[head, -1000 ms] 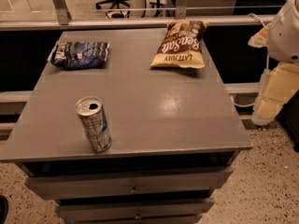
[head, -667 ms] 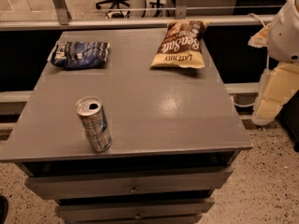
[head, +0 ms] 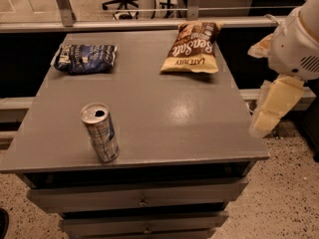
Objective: Pick redbull can
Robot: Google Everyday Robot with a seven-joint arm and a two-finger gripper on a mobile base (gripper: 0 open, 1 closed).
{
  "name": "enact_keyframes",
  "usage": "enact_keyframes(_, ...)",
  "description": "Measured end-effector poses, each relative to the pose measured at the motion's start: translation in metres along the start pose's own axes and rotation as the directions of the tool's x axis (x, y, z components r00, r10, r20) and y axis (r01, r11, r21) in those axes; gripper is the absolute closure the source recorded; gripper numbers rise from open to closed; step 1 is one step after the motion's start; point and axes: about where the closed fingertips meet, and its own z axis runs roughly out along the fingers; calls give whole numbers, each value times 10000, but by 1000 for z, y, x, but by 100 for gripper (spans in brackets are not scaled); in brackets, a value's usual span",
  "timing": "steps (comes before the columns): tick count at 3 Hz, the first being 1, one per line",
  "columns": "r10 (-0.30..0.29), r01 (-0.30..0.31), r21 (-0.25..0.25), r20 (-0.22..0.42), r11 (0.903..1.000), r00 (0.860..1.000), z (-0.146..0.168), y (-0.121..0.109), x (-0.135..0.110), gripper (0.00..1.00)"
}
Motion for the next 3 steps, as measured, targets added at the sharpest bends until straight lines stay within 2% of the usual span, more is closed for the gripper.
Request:
enact_keyframes(1,-141,252,-669,1615,9974,9868,40,15,-37,0)
enact_keyframes(2,-77,531,-1303,3265,9901,9452,76,28,-71,0)
enact_keyframes(3,380,797,-2025,5189,9760,8540,105,45,-118,0)
